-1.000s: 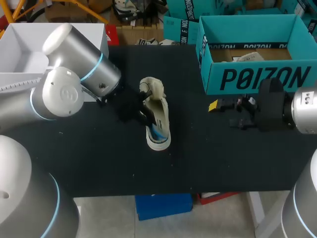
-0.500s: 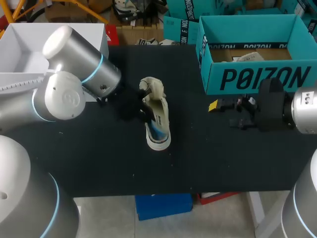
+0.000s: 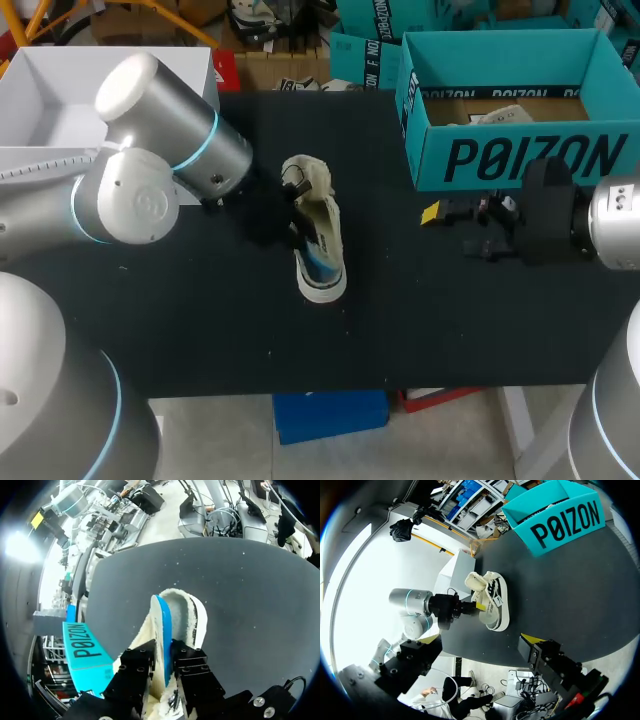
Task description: Take the shoe out of the shoebox, open the shoe tongue, remove and reinsert the insole, then place the shoe into the shoebox
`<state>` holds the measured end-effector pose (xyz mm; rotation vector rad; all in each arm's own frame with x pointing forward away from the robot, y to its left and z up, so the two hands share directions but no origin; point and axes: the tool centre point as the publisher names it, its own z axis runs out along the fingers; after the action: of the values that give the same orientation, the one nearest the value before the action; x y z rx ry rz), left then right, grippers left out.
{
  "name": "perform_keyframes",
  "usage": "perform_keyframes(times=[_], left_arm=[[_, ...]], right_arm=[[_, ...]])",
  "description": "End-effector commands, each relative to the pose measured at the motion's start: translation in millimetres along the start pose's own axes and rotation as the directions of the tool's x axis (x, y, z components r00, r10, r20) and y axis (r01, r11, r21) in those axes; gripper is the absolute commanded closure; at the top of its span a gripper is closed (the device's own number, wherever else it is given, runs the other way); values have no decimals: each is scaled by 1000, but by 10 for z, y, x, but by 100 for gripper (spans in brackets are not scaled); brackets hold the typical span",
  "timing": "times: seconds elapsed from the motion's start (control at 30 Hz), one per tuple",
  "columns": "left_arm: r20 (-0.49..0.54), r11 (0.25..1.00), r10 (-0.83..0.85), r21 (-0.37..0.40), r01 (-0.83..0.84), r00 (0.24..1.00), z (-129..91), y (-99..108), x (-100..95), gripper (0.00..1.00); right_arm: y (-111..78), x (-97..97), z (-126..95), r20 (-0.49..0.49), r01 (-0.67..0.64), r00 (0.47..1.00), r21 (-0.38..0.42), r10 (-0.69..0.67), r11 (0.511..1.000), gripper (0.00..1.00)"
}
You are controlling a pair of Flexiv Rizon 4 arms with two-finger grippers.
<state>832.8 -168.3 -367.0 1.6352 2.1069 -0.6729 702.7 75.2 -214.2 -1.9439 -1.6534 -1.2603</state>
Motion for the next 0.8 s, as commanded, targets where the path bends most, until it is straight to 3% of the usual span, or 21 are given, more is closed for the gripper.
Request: perform_keyframes(times=[0.03, 0.17, 0.2, 0.27, 0.4, 0.47, 0.5, 0.53, 0.6, 0.8], left_arm=[[-6, 1000, -8, 24, 9, 1000, -47, -29, -45, 0], [-2, 999, -13, 46, 13, 1000, -131, -54, -89, 0], [6, 998, -17, 57, 17, 1000, -155, -60, -108, 8], [8, 998, -16, 64, 16, 1000, -192, -76, -136, 15], [10, 996, -12, 90, 11, 1000, -238, -125, -182, 51], [5, 996, -6, 94, 5, 1000, -242, -137, -189, 55], [3, 995, -4, 96, 4, 1000, -240, -145, -189, 62], [-1, 995, -2, 99, 2, 1000, -235, -151, -187, 71], [-24, 994, 9, 109, -6, 1000, -221, -164, -171, 100], [-118, 992, 32, 124, -17, 992, -198, -197, -107, 100]], right_arm=[[1, 5, 5, 1, 0, 1000, 1, 0, 1000, 0], [1, 5, 5, 1, 0, 1000, 1, 0, 1000, 0], [1, 5, 5, 1, 0, 1000, 1, 0, 1000, 0], [1, 5, 5, 1, 0, 1000, 1, 0, 1000, 0], [1, 5, 5, 1, 0, 1000, 1, 0, 1000, 0], [1, 5, 5, 1, 0, 1000, 1, 0, 1000, 0], [1, 5, 5, 1, 0, 1000, 1, 0, 1000, 0], [1, 5, 5, 1, 0, 1000, 1, 0, 1000, 0], [1, 5, 5, 1, 0, 1000, 1, 0, 1000, 0], [1, 5, 5, 1, 0, 1000, 1, 0, 1000, 0]])
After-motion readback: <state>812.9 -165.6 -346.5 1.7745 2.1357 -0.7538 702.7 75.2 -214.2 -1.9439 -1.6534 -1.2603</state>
